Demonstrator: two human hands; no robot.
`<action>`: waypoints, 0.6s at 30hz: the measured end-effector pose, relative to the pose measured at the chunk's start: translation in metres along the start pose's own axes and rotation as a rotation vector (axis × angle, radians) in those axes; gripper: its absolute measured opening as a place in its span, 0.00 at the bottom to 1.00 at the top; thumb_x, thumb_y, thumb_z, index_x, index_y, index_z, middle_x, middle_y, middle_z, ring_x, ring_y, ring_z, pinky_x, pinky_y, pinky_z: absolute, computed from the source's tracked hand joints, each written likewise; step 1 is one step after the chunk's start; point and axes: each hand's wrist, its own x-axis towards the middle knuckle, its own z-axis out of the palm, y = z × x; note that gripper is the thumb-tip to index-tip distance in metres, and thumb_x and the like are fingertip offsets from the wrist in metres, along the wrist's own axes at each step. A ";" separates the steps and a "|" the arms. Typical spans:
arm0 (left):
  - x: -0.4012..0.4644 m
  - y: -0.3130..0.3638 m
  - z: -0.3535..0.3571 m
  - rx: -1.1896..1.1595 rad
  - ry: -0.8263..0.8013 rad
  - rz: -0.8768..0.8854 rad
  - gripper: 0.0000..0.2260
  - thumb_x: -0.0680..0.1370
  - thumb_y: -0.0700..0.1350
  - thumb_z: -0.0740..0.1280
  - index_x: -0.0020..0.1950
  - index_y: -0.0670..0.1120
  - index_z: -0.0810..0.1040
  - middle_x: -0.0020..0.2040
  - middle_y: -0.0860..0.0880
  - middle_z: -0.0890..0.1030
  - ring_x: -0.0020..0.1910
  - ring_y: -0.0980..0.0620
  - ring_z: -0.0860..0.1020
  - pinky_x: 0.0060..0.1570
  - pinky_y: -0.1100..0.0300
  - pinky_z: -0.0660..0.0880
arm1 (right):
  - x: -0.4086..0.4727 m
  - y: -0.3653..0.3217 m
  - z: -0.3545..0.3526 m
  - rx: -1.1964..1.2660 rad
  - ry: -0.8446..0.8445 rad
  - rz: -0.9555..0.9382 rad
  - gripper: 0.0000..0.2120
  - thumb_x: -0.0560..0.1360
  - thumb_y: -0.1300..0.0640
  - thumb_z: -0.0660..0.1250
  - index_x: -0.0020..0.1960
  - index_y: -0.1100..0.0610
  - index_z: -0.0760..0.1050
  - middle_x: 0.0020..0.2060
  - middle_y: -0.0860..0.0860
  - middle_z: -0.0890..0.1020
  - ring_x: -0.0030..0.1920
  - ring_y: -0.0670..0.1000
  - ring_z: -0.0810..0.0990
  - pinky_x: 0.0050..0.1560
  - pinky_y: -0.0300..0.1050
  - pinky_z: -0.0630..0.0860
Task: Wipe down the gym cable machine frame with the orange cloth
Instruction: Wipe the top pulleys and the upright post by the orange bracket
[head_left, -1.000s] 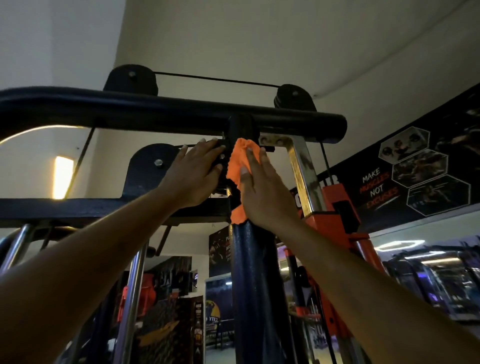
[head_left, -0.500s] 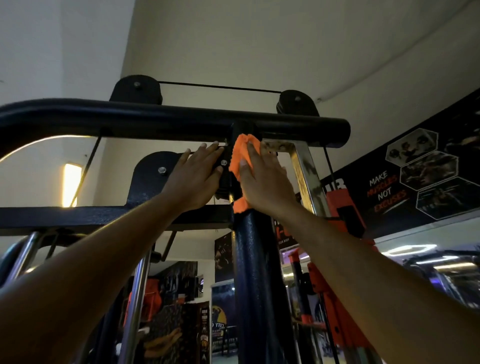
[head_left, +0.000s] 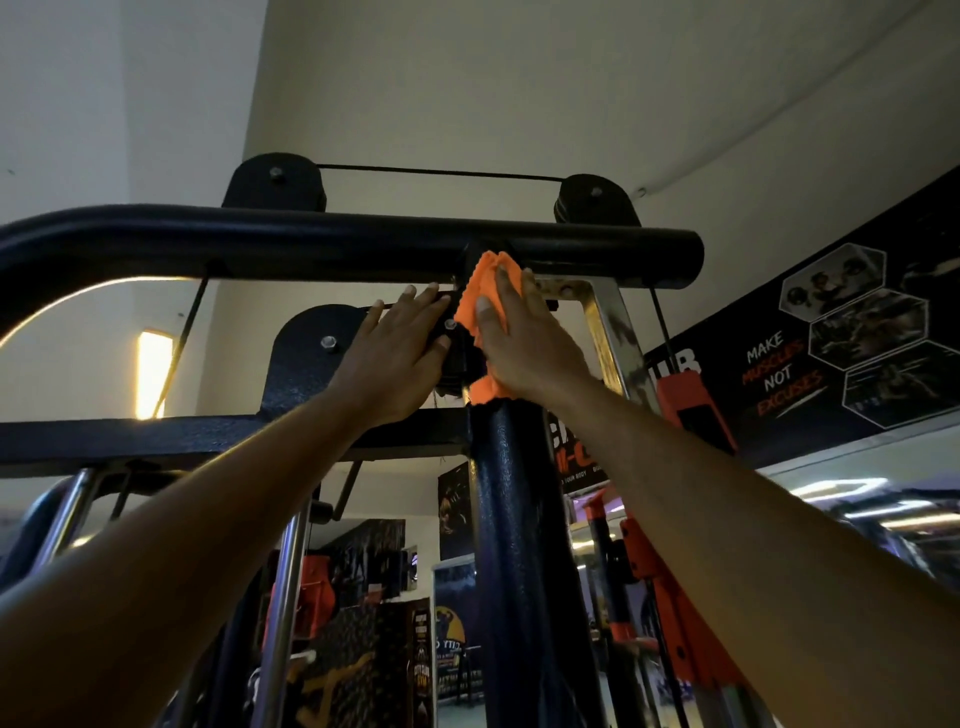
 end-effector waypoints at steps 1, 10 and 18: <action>0.000 0.000 0.000 -0.001 0.000 0.007 0.33 0.84 0.60 0.49 0.88 0.50 0.56 0.88 0.49 0.53 0.87 0.51 0.45 0.82 0.50 0.38 | 0.008 -0.002 -0.002 0.004 -0.003 0.015 0.32 0.89 0.36 0.47 0.88 0.42 0.38 0.88 0.49 0.39 0.87 0.61 0.51 0.82 0.71 0.57; -0.010 -0.005 0.005 0.003 0.009 0.052 0.32 0.84 0.60 0.51 0.87 0.51 0.56 0.88 0.51 0.53 0.86 0.55 0.44 0.82 0.53 0.39 | -0.032 0.018 0.008 0.019 -0.035 -0.055 0.30 0.89 0.36 0.47 0.86 0.34 0.36 0.88 0.43 0.38 0.87 0.60 0.52 0.81 0.71 0.61; -0.013 -0.004 0.006 -0.001 0.026 0.058 0.32 0.84 0.60 0.51 0.87 0.50 0.58 0.88 0.50 0.55 0.86 0.54 0.46 0.82 0.52 0.40 | -0.004 0.003 0.001 0.023 -0.027 -0.009 0.31 0.90 0.38 0.47 0.88 0.38 0.37 0.88 0.47 0.38 0.87 0.62 0.53 0.81 0.72 0.59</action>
